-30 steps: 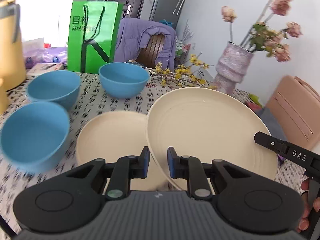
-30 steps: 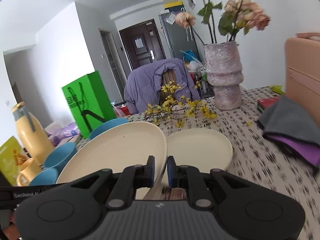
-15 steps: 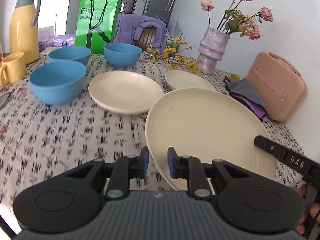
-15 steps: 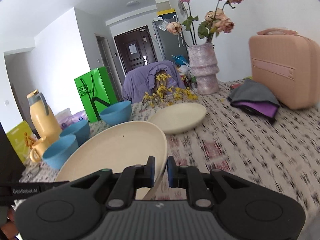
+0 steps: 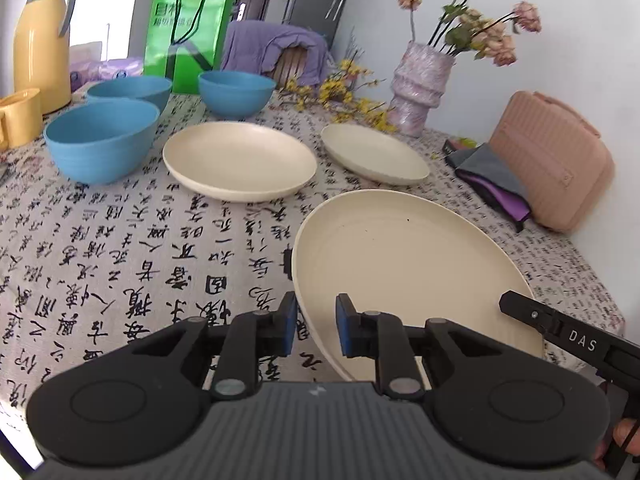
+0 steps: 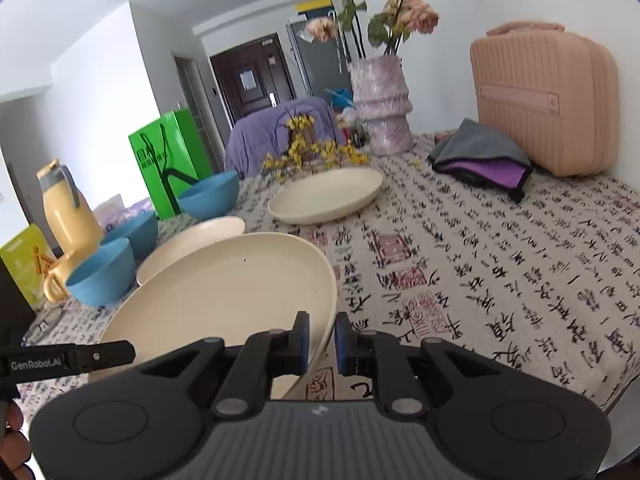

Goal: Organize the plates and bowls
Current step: 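Carry the cream plate with the left gripper while the right gripper carries its plate toward the blue bowls, then lower the plate and open the left gripper while the right gripper releases its plate, then grasp another cream plate with the left gripper while the right gripper grasps one too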

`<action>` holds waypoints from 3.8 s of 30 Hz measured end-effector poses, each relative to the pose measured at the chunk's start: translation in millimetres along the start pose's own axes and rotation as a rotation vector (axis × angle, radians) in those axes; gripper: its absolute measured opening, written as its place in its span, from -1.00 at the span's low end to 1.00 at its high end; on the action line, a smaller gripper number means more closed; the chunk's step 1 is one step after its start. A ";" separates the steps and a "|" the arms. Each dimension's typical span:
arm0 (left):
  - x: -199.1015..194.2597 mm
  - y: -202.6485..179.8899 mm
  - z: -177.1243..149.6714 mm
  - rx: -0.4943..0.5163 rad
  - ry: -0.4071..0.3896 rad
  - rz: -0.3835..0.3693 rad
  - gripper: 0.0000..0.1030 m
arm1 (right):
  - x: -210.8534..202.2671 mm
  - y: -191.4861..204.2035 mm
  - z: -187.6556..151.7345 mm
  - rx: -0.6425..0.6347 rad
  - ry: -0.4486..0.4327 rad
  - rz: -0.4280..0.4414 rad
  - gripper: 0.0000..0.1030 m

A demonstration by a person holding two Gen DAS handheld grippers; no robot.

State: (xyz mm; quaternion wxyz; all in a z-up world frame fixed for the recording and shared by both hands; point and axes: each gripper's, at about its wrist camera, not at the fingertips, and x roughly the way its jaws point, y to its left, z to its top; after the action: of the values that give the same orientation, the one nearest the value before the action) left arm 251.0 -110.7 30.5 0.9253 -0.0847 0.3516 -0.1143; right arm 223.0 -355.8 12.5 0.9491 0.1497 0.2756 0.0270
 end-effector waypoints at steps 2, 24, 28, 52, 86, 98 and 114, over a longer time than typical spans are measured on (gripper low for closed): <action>7.8 2.6 1.3 0.000 0.012 0.005 -0.62 | 7.3 -0.2 -0.4 -0.001 0.009 -0.003 -0.74; -0.9 68.3 1.0 -0.031 -0.059 0.147 -0.59 | 61.6 68.2 -9.9 -0.099 0.089 0.096 -0.73; -17.8 106.6 -0.2 -0.082 -0.085 0.217 -0.58 | 75.1 111.6 -18.2 -0.155 0.116 0.162 -0.72; -44.9 238.1 -10.0 -0.240 -0.109 0.298 -0.45 | 109.9 239.0 -46.1 -0.290 0.167 0.270 -0.63; -132.0 52.3 -125.5 0.124 -0.350 0.130 1.00 | -112.0 69.1 -120.9 -0.303 -0.223 0.030 0.89; -112.4 32.0 -89.1 0.199 -0.368 0.102 1.00 | -99.7 51.9 -101.4 -0.231 -0.245 -0.019 0.89; -27.5 -24.3 5.2 0.273 -0.387 0.027 1.00 | -21.9 -2.3 4.2 -0.190 -0.257 -0.110 0.89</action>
State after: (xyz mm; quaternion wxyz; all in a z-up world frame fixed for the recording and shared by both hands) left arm 230.8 -126.1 57.5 0.9798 0.0257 0.1500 -0.1301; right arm 206.6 -362.0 26.5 0.9865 0.0463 0.1558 -0.0188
